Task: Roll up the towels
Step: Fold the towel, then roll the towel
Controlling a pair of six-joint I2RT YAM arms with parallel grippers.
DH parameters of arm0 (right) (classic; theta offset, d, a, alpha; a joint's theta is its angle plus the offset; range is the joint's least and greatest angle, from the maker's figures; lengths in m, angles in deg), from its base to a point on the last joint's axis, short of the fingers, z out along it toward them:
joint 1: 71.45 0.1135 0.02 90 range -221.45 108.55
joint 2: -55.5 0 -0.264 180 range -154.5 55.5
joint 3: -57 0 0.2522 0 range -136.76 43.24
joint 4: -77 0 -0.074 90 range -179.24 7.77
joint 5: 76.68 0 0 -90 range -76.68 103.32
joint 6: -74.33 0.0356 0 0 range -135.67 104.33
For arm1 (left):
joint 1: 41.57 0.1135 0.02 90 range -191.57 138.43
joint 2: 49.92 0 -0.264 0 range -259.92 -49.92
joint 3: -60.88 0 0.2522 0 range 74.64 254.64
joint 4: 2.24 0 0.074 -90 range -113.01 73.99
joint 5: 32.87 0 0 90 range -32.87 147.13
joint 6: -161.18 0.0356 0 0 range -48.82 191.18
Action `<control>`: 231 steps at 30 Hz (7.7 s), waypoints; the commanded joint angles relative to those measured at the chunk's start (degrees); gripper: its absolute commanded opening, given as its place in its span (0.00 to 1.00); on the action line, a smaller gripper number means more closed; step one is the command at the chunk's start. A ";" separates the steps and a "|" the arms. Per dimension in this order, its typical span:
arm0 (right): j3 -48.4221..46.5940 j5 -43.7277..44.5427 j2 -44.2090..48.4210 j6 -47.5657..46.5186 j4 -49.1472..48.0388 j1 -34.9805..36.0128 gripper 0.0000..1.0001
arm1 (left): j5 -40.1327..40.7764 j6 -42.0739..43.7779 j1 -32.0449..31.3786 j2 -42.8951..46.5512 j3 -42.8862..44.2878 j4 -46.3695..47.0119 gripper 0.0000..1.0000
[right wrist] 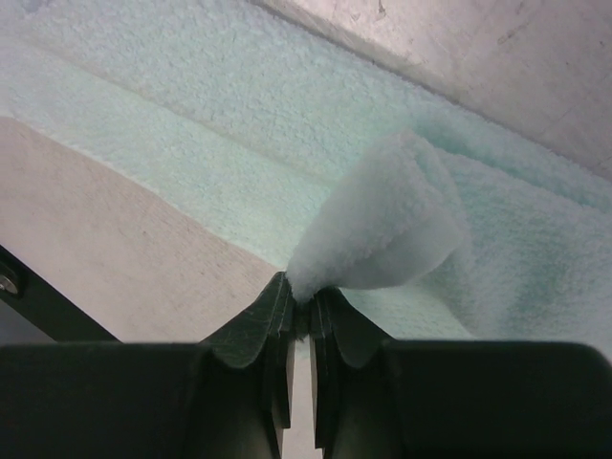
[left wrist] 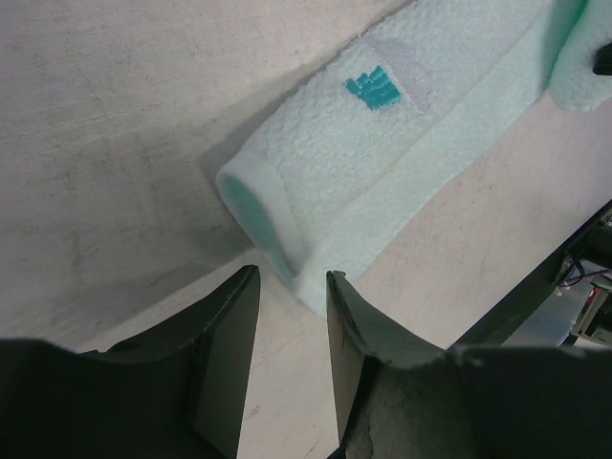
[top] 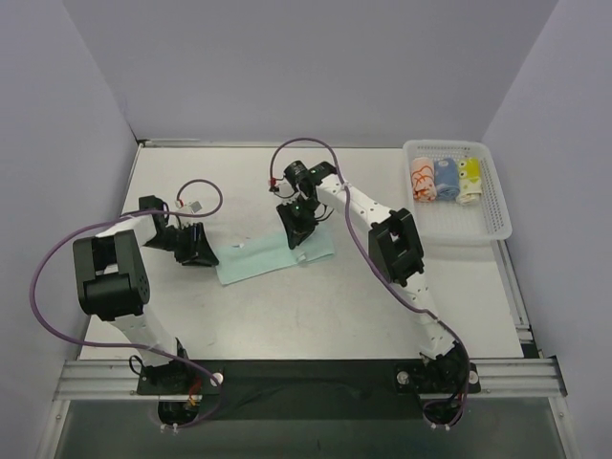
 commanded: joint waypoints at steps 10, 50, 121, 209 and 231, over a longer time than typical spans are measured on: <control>-0.61 -2.61 7.58 -2.86 0.65 -3.75 0.48 | -7.74 5.39 -0.28 8.67 2.06 -4.30 0.51; 37.55 -13.61 26.08 0.30 -11.92 -11.41 0.33 | 4.31 10.50 -15.13 -22.00 47.20 -24.09 0.47; 24.53 -16.16 8.75 3.99 -20.09 -1.84 0.22 | 44.47 25.70 -65.41 11.94 -12.79 20.92 0.44; 37.28 -27.23 11.12 15.58 -21.33 -5.09 0.31 | 36.91 28.07 -60.49 15.01 -4.09 13.89 0.64; 40.27 -24.42 27.63 4.79 -19.14 -21.33 0.59 | 9.42 36.85 -49.52 -1.22 7.91 -9.82 0.06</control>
